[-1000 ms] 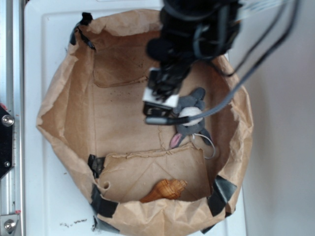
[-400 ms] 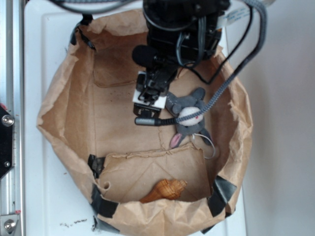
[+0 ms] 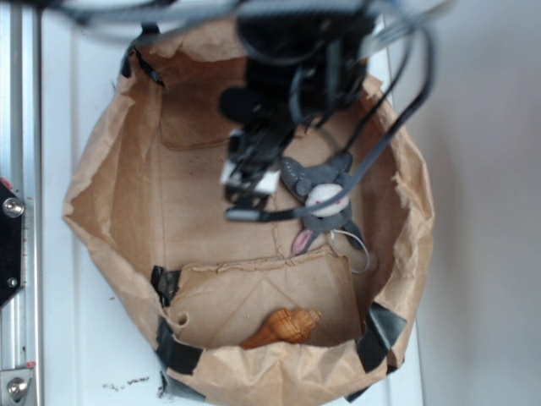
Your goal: Grab the shell.
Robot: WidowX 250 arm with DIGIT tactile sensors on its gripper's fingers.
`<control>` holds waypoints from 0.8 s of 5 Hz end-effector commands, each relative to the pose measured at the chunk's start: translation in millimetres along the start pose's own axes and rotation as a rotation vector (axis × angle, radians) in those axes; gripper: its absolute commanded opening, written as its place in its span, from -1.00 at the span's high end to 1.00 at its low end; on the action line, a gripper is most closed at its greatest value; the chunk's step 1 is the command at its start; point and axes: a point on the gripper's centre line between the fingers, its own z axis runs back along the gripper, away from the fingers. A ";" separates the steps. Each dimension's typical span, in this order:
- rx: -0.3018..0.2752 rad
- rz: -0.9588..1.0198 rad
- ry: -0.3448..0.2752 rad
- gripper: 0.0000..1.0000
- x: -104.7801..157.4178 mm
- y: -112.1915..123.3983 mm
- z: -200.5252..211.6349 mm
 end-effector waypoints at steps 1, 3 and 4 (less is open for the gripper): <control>-0.040 0.020 -0.049 -1.00 18.5 -32.5 -15.3; -0.123 0.307 -0.128 -1.00 14.8 -38.3 -33.8; -0.129 0.370 -0.105 -1.00 23.0 -46.4 -42.3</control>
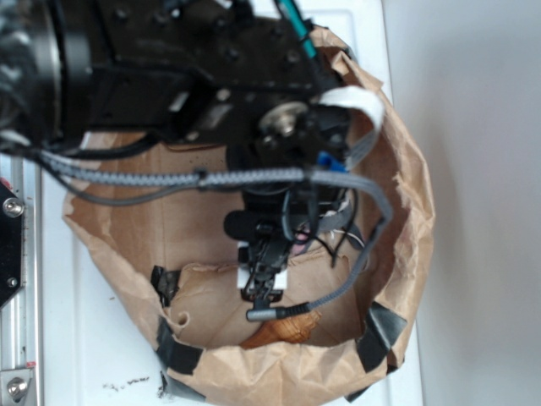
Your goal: Grab the shell.
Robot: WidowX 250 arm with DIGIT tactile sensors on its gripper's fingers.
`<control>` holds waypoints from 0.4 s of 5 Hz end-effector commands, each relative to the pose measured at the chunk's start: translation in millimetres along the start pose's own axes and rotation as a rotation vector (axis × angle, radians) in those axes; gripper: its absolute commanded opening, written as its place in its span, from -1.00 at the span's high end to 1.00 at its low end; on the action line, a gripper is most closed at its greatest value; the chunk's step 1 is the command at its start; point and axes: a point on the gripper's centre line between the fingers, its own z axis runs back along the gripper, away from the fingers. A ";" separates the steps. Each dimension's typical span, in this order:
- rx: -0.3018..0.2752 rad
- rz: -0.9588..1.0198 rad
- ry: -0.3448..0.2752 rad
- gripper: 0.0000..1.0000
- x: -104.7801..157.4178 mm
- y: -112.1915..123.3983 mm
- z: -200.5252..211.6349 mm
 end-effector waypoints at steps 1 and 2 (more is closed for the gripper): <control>0.006 0.079 0.002 -1.00 2.7 -26.2 -3.5; -0.001 0.083 0.033 -1.00 7.1 -42.0 -23.2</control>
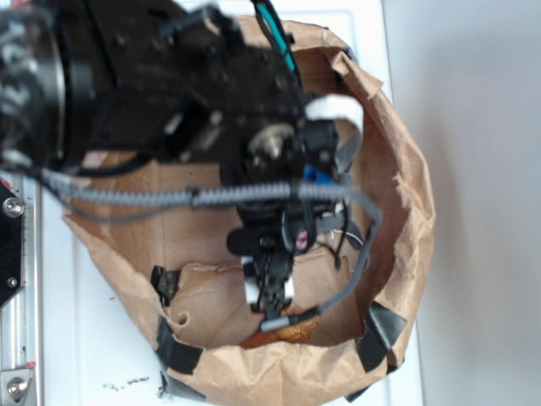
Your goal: Grab the shell.
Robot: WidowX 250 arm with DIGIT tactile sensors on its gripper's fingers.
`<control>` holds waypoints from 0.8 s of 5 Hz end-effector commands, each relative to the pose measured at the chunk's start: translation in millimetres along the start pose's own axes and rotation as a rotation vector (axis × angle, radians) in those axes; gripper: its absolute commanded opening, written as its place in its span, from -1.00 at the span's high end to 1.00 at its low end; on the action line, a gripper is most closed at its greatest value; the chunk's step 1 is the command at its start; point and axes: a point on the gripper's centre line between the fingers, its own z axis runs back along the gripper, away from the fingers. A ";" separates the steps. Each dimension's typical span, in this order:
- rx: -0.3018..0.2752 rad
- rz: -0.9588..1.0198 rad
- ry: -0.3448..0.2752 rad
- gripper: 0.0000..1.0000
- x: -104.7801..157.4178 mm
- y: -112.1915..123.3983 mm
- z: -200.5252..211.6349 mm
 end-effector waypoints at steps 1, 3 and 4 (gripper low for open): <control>-0.026 -0.041 -0.015 -1.00 14.3 -38.0 -22.5; -0.111 -0.068 0.035 -1.00 22.2 -37.9 -21.8; -0.111 -0.068 0.035 -1.00 22.2 -37.9 -21.8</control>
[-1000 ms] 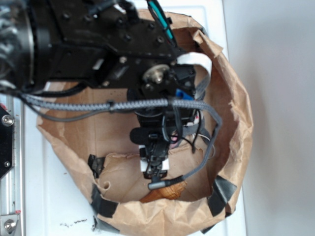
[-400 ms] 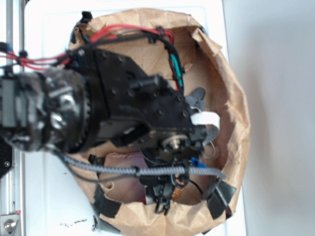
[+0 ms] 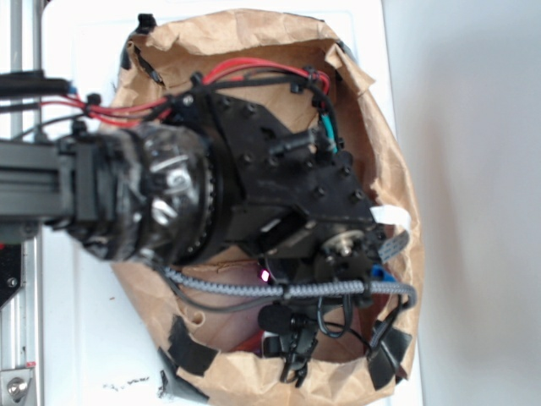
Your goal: Grab the shell.
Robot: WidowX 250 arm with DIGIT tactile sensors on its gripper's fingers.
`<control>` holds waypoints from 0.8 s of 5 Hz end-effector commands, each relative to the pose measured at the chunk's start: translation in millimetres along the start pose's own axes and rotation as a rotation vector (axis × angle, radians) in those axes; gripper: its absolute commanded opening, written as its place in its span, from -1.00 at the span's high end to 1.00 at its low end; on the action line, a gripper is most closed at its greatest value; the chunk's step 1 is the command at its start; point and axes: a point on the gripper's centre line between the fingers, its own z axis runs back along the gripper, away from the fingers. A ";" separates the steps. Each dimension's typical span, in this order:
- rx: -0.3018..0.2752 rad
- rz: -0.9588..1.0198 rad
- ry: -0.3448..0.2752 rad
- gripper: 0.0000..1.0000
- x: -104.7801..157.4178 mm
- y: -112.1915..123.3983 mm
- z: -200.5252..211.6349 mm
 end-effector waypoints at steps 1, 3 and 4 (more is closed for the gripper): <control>-0.004 -0.021 -0.056 -1.00 12.4 -11.2 12.4; -0.039 -0.014 -0.132 -1.00 6.7 -27.2 -10.4; -0.006 -0.049 -0.115 -1.00 15.9 -31.7 -29.5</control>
